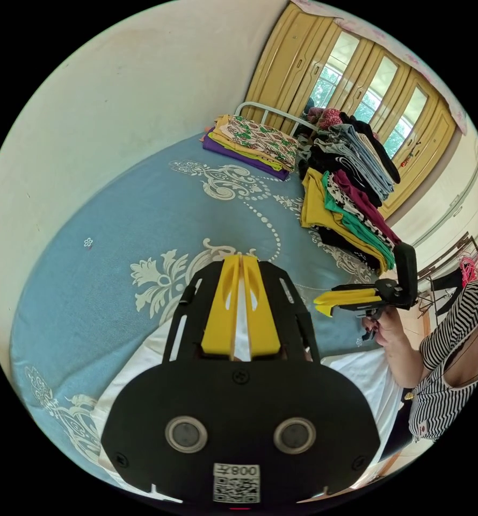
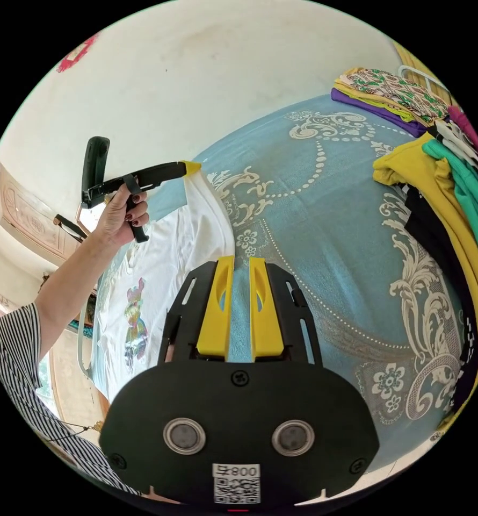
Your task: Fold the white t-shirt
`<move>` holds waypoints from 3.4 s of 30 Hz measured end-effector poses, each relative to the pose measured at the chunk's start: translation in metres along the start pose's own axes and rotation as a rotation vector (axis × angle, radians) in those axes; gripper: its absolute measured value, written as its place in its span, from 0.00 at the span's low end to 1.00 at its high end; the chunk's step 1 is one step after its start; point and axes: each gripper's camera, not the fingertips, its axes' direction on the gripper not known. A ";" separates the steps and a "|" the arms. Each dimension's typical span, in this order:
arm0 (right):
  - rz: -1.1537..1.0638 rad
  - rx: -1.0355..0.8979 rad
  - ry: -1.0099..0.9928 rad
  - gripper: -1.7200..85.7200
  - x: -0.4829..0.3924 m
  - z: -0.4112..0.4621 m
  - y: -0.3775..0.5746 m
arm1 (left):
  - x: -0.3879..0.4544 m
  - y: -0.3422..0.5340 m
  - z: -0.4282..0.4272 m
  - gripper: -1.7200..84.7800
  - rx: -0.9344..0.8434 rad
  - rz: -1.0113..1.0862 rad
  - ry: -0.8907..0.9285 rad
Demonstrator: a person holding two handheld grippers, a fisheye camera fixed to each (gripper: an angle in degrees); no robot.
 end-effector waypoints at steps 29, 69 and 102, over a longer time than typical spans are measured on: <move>-0.503 0.007 -0.236 0.02 -0.066 -0.010 0.018 | -0.097 0.085 -0.214 0.03 0.129 -0.262 -0.016; -0.511 -0.261 -0.168 0.02 -0.066 0.065 -0.025 | -0.081 0.021 -0.171 0.04 -0.114 -0.335 -0.107; -0.394 -0.339 -0.136 0.02 -0.057 0.078 -0.078 | 0.094 0.034 -0.158 0.02 -0.157 -0.337 -0.356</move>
